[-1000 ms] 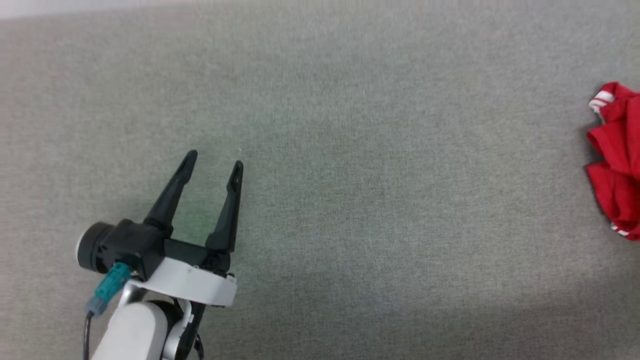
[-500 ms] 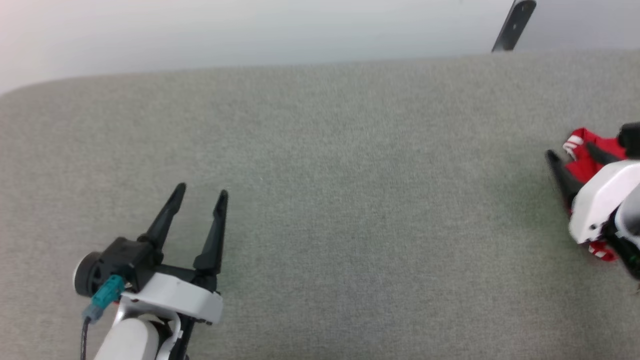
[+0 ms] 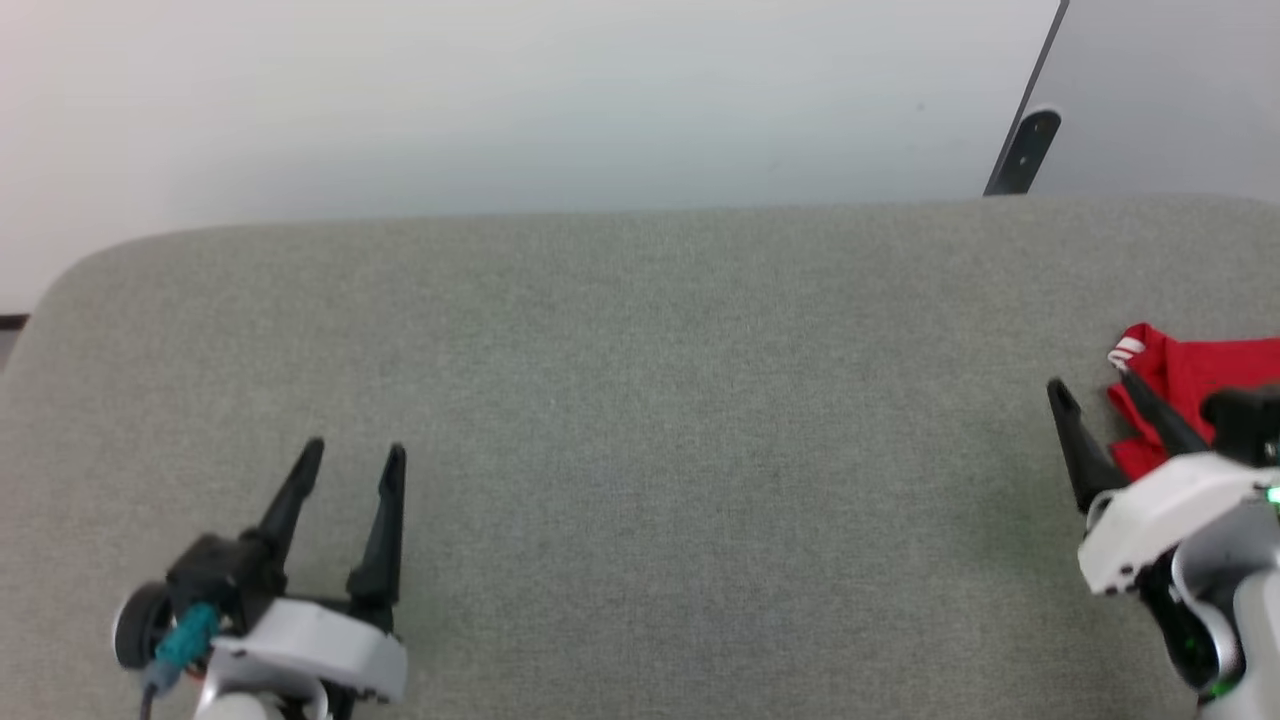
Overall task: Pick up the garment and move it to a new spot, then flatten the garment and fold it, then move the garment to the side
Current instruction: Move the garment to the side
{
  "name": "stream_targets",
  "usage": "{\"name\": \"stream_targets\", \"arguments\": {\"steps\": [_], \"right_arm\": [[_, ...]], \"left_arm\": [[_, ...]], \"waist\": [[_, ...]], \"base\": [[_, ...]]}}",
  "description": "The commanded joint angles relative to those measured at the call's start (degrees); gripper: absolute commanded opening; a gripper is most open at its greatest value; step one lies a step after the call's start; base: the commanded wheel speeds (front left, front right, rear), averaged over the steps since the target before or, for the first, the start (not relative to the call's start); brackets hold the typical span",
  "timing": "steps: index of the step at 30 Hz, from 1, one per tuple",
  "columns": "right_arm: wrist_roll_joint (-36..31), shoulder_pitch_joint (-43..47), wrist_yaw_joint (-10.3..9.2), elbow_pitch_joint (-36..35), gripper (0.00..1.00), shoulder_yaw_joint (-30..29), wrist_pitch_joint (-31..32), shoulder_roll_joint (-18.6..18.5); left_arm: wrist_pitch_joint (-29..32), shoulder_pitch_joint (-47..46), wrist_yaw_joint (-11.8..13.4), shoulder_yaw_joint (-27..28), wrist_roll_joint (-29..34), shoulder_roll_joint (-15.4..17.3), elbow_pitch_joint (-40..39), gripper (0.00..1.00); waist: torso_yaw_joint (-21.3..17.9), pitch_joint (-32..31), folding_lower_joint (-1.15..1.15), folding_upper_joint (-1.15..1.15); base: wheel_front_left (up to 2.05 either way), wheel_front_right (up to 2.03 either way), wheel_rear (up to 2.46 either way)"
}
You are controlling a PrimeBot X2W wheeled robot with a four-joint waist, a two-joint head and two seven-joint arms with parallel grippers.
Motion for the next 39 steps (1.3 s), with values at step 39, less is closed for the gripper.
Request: {"name": "stream_targets", "arguments": {"steps": [39], "right_arm": [[-1.8, 25.2, -0.10, -22.0, 1.00, -9.9, 5.3, 8.1]], "left_arm": [[1.0, 20.0, 6.9, 2.6, -1.2, 0.0, -12.7, 1.00]], "waist": [[-0.3, -5.7, 0.00, 0.00]], "base": [[0.00, 0.00, 0.00]]}}
